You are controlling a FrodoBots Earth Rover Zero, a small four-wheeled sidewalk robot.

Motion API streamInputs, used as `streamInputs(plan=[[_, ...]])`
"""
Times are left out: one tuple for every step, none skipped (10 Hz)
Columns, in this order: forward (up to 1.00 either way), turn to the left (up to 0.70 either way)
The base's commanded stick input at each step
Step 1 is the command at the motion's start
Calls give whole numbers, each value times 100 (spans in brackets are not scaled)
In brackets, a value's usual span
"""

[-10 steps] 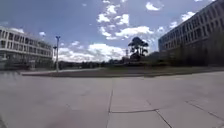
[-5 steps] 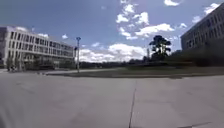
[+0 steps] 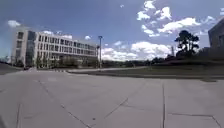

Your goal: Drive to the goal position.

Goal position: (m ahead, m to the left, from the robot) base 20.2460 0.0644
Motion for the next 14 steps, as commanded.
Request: streamInputs(plan=[[70, 35], [70, 35], [70, 35], [70, 35], [70, 35], [70, 35], [70, 35], [70, 35], [70, 35], [70, 33], [70, 32], [70, 33], [70, 34], [70, 35]])
